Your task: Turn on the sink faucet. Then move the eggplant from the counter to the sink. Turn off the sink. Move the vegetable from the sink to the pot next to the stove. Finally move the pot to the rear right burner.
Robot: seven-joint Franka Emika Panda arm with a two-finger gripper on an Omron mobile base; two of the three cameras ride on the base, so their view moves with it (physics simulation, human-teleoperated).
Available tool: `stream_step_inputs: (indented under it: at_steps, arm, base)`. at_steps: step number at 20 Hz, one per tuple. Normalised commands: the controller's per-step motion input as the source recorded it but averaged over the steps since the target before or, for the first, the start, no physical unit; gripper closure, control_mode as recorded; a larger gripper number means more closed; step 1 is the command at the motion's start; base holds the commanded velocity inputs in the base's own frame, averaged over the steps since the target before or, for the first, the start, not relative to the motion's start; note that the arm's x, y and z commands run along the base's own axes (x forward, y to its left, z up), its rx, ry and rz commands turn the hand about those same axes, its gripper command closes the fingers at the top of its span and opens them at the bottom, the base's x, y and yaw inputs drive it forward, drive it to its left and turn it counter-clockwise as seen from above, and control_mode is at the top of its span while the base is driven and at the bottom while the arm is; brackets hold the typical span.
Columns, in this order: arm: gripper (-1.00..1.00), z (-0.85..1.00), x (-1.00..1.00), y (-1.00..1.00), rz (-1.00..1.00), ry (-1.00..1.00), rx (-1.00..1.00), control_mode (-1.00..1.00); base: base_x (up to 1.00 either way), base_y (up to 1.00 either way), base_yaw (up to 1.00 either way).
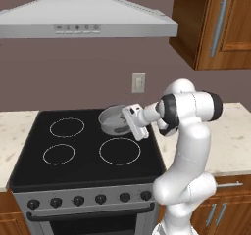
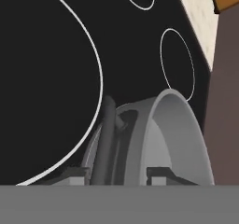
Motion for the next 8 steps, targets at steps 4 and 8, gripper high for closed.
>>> stream_step_inputs:
  at_steps: [4, 8]
  arm:
    - [1.0, -0.22, 0.15, 0.0, 0.02, 0.09, -0.03, -1.0]
    - [1.0, -0.18, 0.18, 0.04, 0.02, 0.11, -0.04, -1.0]
  base:
    - [0.0, 0.0, 0.0]
    - [0.0, 0.0, 0.0]
